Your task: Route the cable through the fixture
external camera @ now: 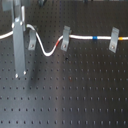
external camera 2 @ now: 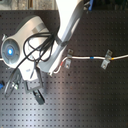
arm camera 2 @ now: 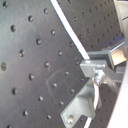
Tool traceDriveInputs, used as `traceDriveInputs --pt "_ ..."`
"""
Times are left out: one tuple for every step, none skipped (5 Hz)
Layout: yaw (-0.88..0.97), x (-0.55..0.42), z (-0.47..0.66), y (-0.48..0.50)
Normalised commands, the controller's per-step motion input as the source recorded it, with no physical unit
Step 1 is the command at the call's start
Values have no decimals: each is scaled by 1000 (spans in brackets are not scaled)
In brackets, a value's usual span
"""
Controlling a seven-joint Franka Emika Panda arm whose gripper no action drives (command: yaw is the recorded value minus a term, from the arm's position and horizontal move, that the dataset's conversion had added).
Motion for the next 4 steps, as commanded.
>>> traceDriveInputs --pt "49 -296 15 238" --pt "37 -240 118 319" --pt "0 -175 449 285" --pt "0 -34 175 27"
